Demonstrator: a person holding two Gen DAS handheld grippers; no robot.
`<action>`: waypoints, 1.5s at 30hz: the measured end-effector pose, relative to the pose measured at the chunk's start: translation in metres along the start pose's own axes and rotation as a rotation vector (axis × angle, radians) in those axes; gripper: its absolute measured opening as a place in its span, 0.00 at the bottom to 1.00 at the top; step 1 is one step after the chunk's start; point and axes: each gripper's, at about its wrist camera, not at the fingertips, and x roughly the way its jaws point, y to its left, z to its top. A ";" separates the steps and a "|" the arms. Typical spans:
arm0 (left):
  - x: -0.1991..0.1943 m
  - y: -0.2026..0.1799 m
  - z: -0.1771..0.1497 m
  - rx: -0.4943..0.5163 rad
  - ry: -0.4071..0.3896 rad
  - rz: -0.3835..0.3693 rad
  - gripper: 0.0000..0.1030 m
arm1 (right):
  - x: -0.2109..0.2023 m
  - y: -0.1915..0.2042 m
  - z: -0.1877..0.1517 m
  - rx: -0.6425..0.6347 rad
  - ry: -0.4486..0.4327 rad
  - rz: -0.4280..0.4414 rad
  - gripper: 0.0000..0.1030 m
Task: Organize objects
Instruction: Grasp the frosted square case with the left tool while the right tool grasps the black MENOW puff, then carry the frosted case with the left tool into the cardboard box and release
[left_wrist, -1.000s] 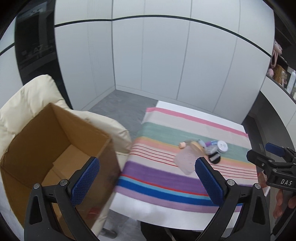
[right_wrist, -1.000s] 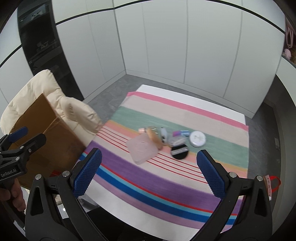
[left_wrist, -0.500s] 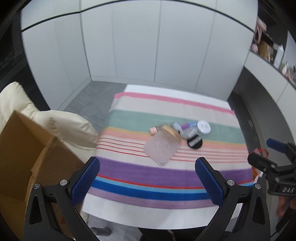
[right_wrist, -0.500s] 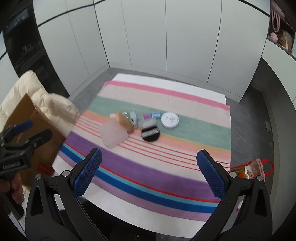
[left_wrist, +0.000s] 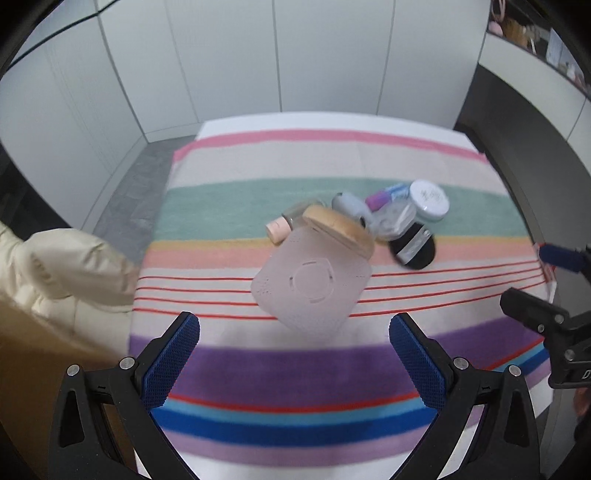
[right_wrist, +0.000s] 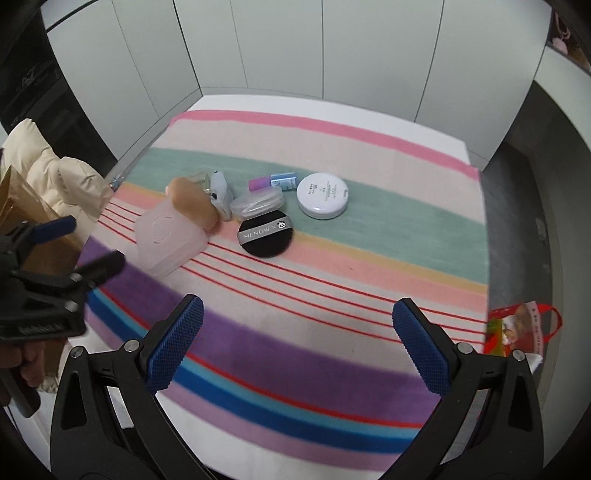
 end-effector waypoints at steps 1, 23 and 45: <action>0.005 0.001 0.002 0.005 0.006 0.002 1.00 | 0.007 0.001 0.002 -0.005 0.004 0.002 1.00; 0.075 0.005 0.025 0.049 0.079 -0.086 0.86 | 0.106 0.021 0.040 -0.078 0.075 0.031 0.79; -0.024 -0.010 0.013 -0.080 0.045 -0.098 0.85 | 0.008 0.022 0.019 -0.077 0.053 0.021 0.49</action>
